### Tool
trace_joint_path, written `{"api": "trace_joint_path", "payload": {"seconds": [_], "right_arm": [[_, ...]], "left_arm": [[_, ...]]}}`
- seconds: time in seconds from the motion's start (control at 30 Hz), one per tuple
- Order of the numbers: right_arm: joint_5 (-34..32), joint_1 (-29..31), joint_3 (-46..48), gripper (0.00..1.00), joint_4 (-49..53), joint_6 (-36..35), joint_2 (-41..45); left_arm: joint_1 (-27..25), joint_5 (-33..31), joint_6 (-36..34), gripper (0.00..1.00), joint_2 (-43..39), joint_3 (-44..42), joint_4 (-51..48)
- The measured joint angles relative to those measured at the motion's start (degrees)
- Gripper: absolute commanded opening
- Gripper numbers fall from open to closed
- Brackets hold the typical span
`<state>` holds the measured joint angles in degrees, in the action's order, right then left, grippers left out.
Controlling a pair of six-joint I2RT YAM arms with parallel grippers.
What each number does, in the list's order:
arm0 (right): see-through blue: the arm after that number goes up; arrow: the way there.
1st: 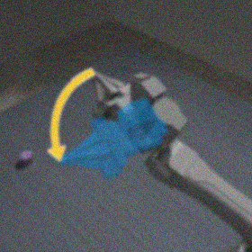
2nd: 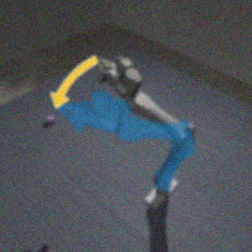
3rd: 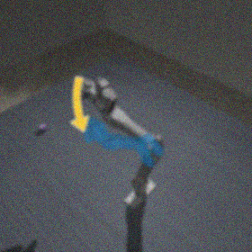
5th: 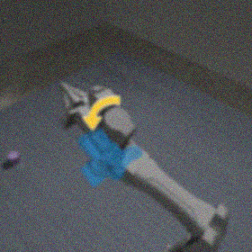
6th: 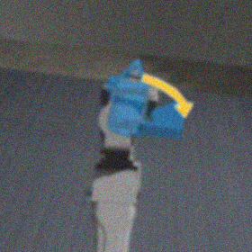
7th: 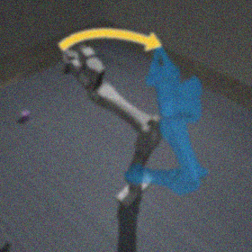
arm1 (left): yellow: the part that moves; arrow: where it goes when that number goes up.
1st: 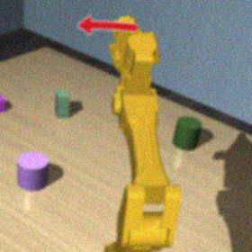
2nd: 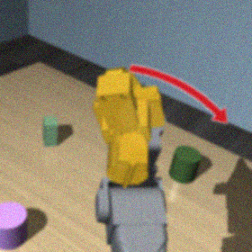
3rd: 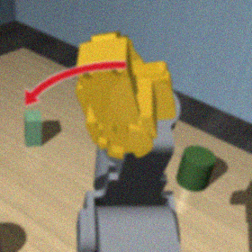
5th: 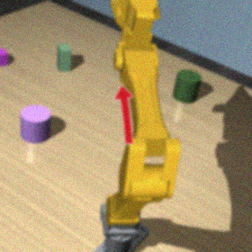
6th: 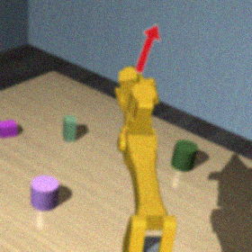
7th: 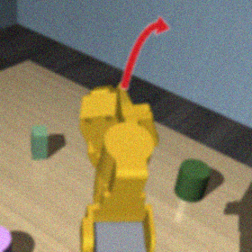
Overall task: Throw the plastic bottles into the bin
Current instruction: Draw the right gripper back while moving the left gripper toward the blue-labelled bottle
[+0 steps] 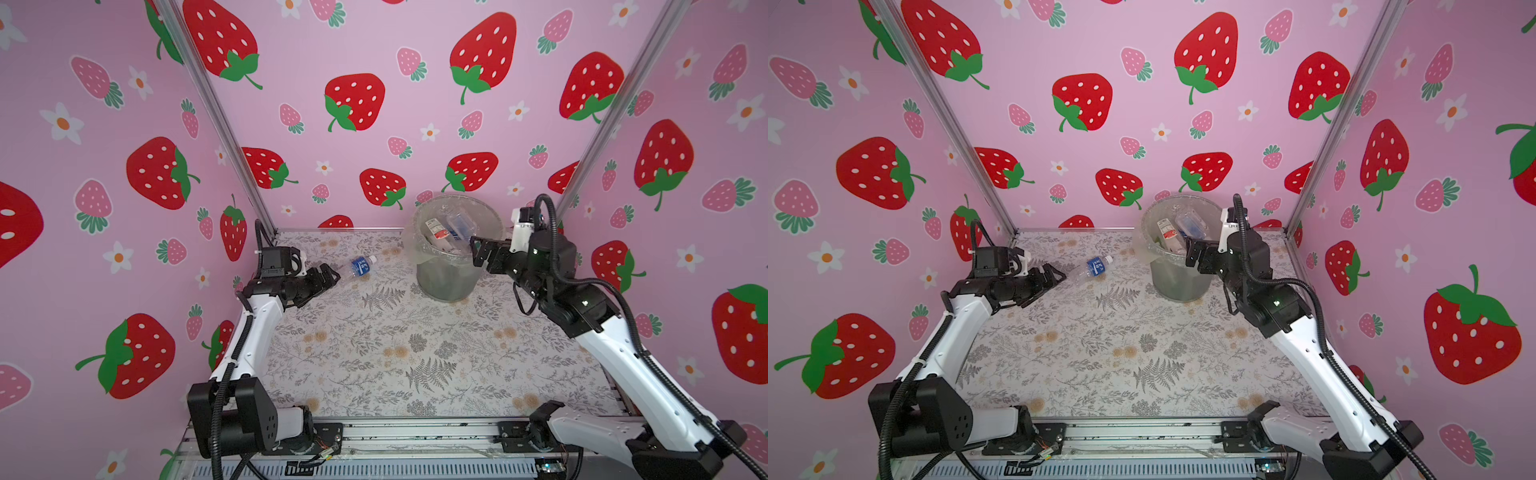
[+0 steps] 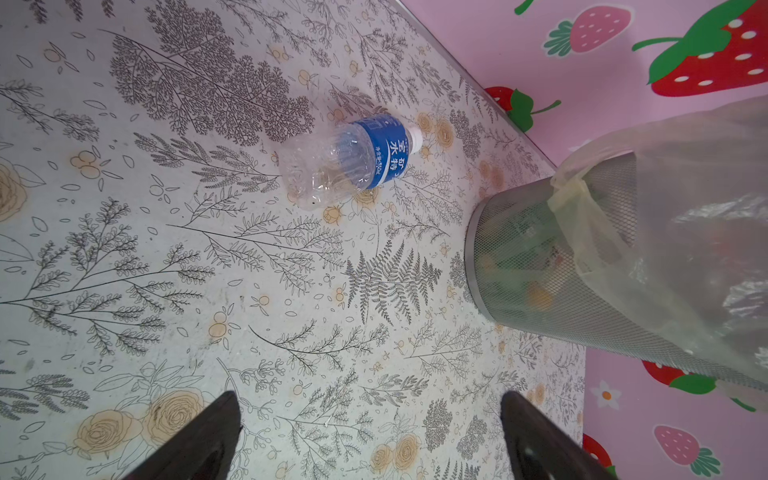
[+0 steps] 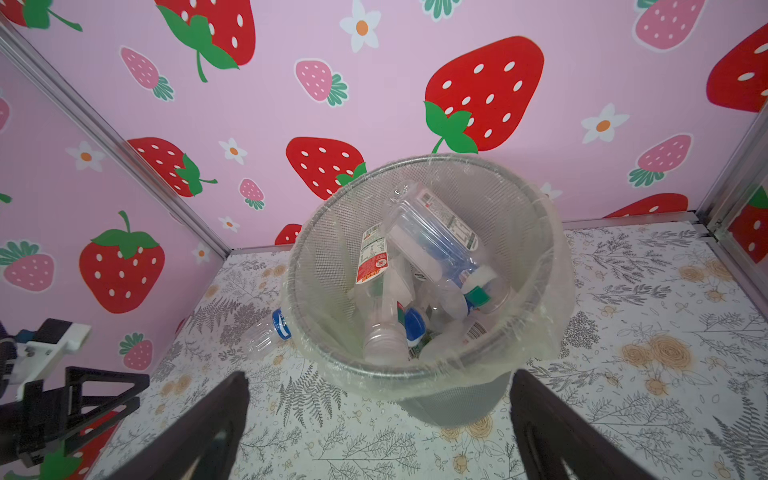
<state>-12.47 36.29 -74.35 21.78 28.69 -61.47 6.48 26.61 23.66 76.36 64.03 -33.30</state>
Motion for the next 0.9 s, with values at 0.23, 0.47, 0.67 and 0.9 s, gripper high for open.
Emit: {"api": "trace_joint_path", "payload": {"seconds": [0.23, 0.47, 0.67, 0.9], "right_arm": [[0.83, 0.0, 10.21, 0.99, -1.6, 1.22, 8.57], [2.64, 0.0, 21.05, 0.99, -1.38, 1.95, 16.0], [4.48, 0.0, 28.87, 0.99, -1.6, 2.78, 21.92], [7.15, 0.0, 34.93, 0.99, -1.22, 3.85, 26.51]], "left_arm": [[0.0, -0.02, 0.0, 0.99, 0.0, 0.0, -0.02], [0.0, -0.04, -0.02, 0.99, 0.0, 0.0, -0.11], [0.0, -0.22, -0.04, 0.99, 0.0, 0.0, -0.2], [0.0, -0.72, -0.07, 0.99, 0.31, 0.0, -0.22]]}}
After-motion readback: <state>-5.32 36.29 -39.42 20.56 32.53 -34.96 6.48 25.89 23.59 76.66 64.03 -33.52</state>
